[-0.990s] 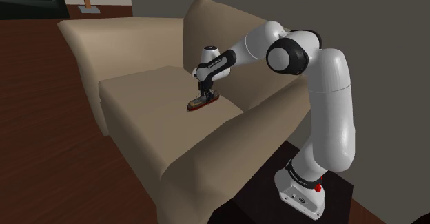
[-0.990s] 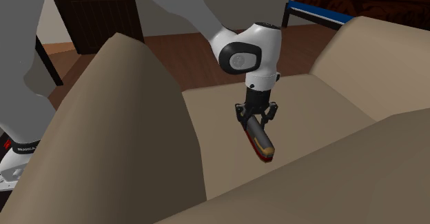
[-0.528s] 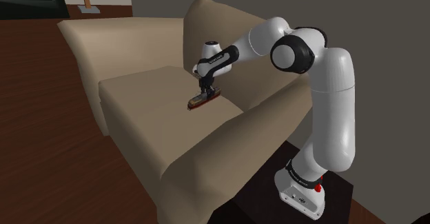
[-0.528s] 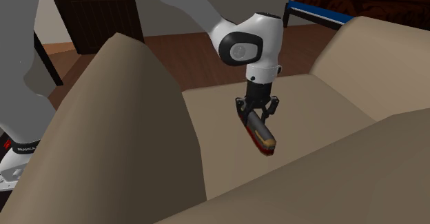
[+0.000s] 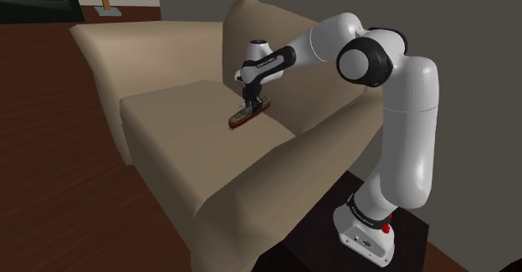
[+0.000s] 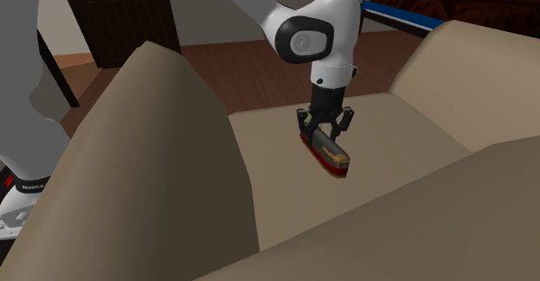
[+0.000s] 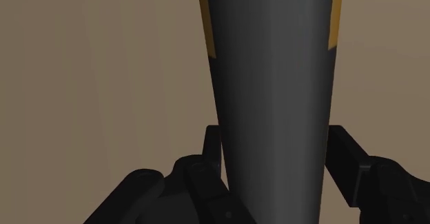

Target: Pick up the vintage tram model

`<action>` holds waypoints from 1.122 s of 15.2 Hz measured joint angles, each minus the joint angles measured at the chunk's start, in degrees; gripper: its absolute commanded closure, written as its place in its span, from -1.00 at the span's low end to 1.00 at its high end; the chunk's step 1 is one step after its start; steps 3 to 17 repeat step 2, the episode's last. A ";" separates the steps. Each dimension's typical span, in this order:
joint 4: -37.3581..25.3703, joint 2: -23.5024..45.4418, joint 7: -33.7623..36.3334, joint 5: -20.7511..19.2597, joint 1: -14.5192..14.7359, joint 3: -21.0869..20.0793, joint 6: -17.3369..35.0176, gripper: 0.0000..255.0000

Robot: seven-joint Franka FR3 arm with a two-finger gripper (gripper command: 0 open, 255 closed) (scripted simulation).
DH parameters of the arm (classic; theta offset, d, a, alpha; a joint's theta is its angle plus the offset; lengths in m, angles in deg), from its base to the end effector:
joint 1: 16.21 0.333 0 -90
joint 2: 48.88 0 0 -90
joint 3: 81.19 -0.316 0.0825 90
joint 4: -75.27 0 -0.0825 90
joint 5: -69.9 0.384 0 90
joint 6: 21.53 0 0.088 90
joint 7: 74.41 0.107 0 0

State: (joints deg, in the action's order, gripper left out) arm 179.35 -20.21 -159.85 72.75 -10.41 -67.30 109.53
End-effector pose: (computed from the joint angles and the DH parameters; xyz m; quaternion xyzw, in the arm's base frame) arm 0.6429 -0.0789 0.2694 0.7817 0.6224 -0.0334 0.0217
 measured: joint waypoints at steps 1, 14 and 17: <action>0.12 -0.64 0.04 -0.15 0.09 0.09 -0.52 1.00; -0.08 -0.83 0.04 -0.19 0.09 0.13 -0.89 1.00; -0.08 -0.83 0.04 -0.19 0.09 0.13 -0.89 1.00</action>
